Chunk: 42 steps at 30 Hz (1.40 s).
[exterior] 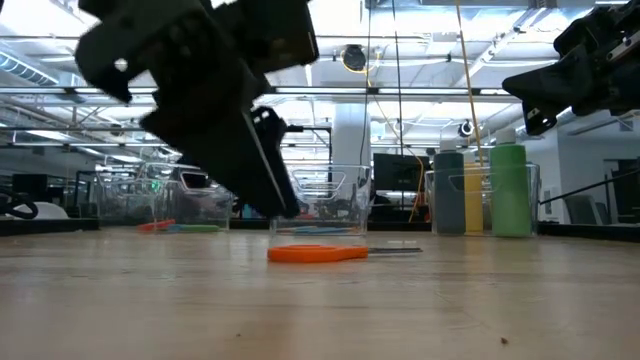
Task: Pick & Place Paint Supplies
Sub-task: Put the orange scissors into the left transparent bin
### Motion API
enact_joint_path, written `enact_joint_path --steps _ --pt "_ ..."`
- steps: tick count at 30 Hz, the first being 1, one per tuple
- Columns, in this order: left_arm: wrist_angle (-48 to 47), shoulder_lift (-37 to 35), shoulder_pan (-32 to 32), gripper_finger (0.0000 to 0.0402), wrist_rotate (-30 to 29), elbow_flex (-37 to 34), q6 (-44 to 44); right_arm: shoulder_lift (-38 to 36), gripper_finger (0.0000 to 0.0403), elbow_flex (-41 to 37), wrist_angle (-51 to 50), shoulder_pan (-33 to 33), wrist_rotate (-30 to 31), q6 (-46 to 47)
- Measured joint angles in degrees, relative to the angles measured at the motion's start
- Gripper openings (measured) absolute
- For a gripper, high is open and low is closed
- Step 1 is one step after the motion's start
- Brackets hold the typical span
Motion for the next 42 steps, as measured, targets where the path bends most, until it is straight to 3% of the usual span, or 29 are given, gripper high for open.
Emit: enact_joint_path --steps 9,18,22,35,42 --pt "1.94 4.63 0.38 0.0271 -4.65 0.04 -0.61 0.00 0.0000 0.00 0.04 0.00 -0.02 -0.10" --pt "1.49 4.69 1.04 0.0266 -3.96 0.07 -0.68 0.00 0.0000 0.00 0.09 0.00 -0.04 -0.13" --pt "0.83 4.69 1.07 0.0225 -3.84 0.09 -0.84 0.00 0.0000 0.00 0.09 0.00 -0.04 -0.13" --pt "-1.14 4.75 2.59 0.0021 -3.50 0.12 -7.90 0.00 0.0000 0.00 0.09 0.00 -0.04 -0.13" --pt "-3.01 4.69 3.49 0.0007 -4.94 0.16 -13.49 0.00 0.0000 0.00 0.11 0.00 -0.06 -0.13"
